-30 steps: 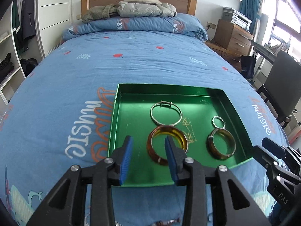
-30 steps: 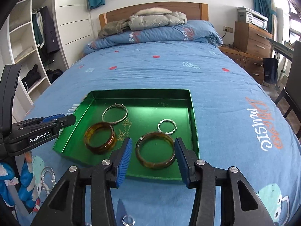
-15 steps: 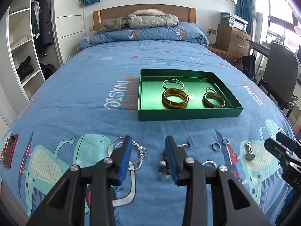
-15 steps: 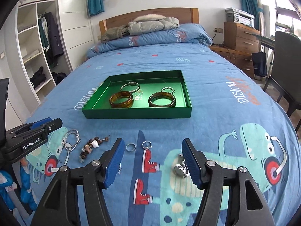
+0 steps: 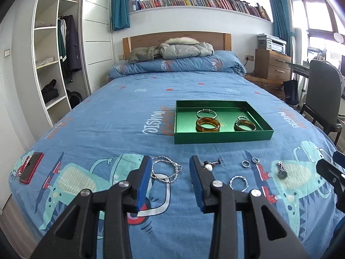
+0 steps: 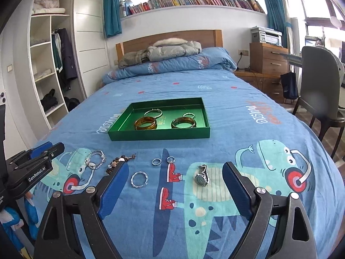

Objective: Organize jewelry

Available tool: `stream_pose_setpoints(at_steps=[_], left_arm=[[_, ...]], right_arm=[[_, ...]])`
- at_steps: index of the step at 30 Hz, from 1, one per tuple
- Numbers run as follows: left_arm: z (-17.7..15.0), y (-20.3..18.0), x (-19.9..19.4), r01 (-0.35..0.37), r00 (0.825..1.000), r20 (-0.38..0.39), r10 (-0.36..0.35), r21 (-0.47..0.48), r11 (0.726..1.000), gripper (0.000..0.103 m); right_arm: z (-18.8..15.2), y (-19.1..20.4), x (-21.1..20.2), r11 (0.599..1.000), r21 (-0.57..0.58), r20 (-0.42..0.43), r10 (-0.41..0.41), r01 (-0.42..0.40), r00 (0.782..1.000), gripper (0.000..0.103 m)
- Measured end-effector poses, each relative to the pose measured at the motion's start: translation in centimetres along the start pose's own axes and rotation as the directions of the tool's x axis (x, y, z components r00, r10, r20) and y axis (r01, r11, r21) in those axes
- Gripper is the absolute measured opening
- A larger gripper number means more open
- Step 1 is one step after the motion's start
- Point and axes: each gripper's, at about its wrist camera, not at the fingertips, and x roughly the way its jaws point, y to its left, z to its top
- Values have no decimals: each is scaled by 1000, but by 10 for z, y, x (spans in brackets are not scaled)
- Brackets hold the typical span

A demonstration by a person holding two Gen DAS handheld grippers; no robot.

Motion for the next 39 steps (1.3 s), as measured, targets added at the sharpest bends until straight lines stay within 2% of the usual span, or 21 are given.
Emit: stream_pose_setpoints(at_steps=[20, 22, 25, 39], left_arm=[[-16, 5, -51, -11, 999, 51, 10, 15, 1000, 35], [-19, 3, -51, -2, 999, 38, 1, 24, 1000, 35], [-22, 2, -49, -3, 1000, 24, 2, 36, 999, 45], [-25, 4, -37, -11, 1000, 9, 11, 35, 999, 46]], right_arm=[[-15, 9, -52, 1000, -19, 76, 7, -5, 997, 100], [-18, 9, -52, 1000, -23, 75, 5, -3, 997, 100], [-21, 8, -51, 1000, -12, 66, 9, -8, 998, 100], [-26, -5, -37, 1000, 22, 51, -2, 1, 999, 100]])
